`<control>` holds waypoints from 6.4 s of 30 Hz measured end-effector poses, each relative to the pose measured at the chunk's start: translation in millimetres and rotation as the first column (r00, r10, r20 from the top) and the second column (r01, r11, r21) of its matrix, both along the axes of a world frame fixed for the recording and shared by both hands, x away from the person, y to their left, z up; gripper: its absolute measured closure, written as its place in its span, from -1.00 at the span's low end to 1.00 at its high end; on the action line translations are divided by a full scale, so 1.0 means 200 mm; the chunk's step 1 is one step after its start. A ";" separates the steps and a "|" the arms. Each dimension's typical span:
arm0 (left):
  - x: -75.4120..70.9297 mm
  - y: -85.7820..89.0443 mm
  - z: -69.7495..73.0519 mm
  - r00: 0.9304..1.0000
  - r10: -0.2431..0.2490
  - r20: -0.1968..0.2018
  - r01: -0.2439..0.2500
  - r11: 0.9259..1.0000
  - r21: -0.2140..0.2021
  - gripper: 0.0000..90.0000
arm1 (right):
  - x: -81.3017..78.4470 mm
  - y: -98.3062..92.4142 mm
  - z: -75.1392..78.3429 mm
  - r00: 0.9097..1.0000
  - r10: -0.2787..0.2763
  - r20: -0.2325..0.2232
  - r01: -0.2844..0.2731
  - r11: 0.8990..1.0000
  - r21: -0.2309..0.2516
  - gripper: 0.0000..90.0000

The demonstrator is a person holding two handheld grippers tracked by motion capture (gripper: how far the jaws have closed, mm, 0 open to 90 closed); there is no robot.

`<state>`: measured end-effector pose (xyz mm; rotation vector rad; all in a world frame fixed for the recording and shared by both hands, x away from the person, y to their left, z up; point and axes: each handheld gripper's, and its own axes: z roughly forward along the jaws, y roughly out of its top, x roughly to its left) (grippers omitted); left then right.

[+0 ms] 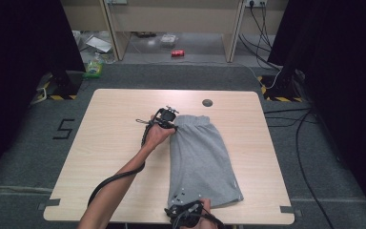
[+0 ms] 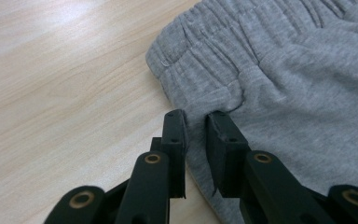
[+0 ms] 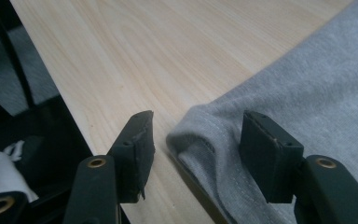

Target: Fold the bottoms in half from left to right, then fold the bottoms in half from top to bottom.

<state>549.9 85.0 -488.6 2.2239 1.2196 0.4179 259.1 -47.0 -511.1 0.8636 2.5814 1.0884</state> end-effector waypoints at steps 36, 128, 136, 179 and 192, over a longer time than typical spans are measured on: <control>-0.01 0.33 0.01 0.998 0.057 -0.027 -0.058 0.997 -0.044 0.68 | 0.06 0.31 0.05 0.991 0.134 -0.021 -0.132 0.986 0.099 0.42; -0.06 0.34 -0.05 0.996 0.069 -0.062 -0.073 0.996 -0.058 -0.35 | 1.23 -0.41 0.24 0.909 -0.413 -0.058 0.416 0.896 0.152 -0.18; -0.05 0.36 -0.04 0.995 0.072 -0.070 -0.079 0.991 -0.107 -0.29 | 1.26 -0.40 0.20 0.909 -0.410 -0.072 0.416 0.898 0.144 -0.18; -0.02 0.30 -0.02 0.999 0.040 0.016 -0.037 0.989 -0.144 0.72 | 1.43 -0.29 0.03 0.897 -0.393 -0.203 0.422 0.898 0.125 0.71; 0.03 0.30 0.11 0.996 0.051 0.071 -0.040 0.988 -0.149 0.91 | 1.50 -0.31 0.12 0.901 -0.405 -0.156 0.429 0.883 0.190 0.75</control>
